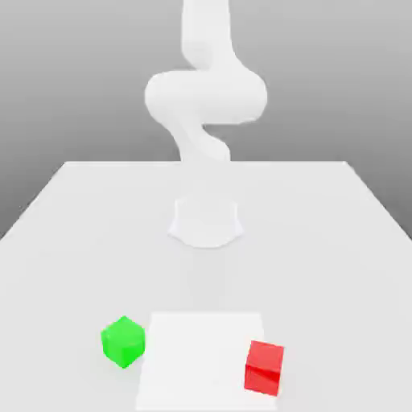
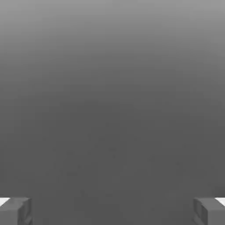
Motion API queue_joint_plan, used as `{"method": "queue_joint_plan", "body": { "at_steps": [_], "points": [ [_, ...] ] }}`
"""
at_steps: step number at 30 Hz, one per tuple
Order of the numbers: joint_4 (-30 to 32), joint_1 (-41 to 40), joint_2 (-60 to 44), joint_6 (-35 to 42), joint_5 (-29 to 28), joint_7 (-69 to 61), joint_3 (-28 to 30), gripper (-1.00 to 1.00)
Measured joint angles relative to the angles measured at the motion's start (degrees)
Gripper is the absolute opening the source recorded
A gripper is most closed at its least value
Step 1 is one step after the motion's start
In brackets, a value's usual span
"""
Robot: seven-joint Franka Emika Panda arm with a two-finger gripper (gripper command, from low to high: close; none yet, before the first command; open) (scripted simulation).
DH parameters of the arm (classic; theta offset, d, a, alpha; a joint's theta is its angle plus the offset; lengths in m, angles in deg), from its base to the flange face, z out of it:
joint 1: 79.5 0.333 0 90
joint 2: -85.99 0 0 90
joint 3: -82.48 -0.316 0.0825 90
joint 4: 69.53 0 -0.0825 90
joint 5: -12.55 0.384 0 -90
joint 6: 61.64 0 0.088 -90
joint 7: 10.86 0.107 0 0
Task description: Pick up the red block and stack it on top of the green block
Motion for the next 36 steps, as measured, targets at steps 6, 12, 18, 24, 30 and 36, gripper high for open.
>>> {"method": "queue_joint_plan", "body": {
  "at_steps": [6, 12, 18, 24, 30, 36],
  "points": [
    [3.2, -2.6, -12.8, -5.3, -2.3, 7.7, -4.8, 0.0],
    [6.3, -4.0, -25.4, -10.4, -4.9, 15.5, -8.4, 0.0],
    [9.4, -3.7, -37.8, -15.6, -6.5, 22.5, -10.2, 0.0],
    [12.3, -1.9, -49.7, -21.3, -5.2, 27.1, -10.8, 0.0],
    [11.0, 1.3, -61.1, -30.1, -10.3, 31.6, -6.7, -1.0],
    [10.9, 1.4, -61.6, -30.7, -10.6, 31.8, -6.5, -1.0]
  ]
}}
